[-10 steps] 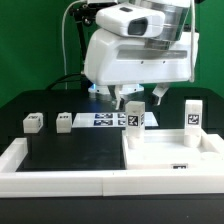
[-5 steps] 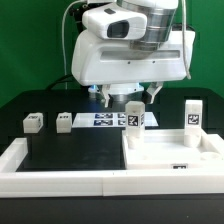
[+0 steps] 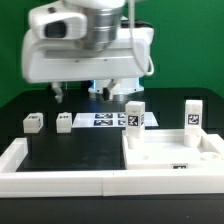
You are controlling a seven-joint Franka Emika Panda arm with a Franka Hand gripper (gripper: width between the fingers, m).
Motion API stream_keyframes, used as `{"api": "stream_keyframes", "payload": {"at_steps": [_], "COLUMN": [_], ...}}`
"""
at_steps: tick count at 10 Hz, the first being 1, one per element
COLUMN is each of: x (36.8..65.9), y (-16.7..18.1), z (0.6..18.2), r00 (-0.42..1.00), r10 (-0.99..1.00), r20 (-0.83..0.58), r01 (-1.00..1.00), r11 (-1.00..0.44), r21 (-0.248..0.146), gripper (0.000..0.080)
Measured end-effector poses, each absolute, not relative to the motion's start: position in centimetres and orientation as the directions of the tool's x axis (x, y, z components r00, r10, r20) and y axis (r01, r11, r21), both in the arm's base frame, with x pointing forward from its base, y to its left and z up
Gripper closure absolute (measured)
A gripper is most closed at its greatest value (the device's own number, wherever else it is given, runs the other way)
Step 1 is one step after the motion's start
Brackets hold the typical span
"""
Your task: Assemble square table
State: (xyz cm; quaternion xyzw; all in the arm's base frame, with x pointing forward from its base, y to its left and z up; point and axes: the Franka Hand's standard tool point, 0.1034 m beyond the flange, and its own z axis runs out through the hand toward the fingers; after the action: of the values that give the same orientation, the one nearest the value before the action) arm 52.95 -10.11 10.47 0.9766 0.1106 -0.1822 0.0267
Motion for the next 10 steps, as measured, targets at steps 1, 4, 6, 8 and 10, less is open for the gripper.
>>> {"api": "stream_keyframes", "payload": {"at_steps": [1,4,6,8,10], "x": [52.3,50.3,50.2,48.4,45.9], "y": [-11.2,-12.2,-12.3,-12.5,-12.8], "z": [10.0,8.1,8.1,7.4,6.3], "r00": [0.911,0.912,0.912,0.908,0.898], "r10": [0.183,0.173,0.170,0.143,0.135], "r20": [-0.371,-0.372,-0.372,-0.395,-0.418], "r01": [0.201,0.189,0.188,0.153,0.142], "r11": [-0.980,-0.982,-0.982,-0.988,-0.990], "r21": [0.010,0.008,0.010,-0.005,-0.015], "gripper": [0.0151,0.0151,0.0151,0.0151,0.0151]}}
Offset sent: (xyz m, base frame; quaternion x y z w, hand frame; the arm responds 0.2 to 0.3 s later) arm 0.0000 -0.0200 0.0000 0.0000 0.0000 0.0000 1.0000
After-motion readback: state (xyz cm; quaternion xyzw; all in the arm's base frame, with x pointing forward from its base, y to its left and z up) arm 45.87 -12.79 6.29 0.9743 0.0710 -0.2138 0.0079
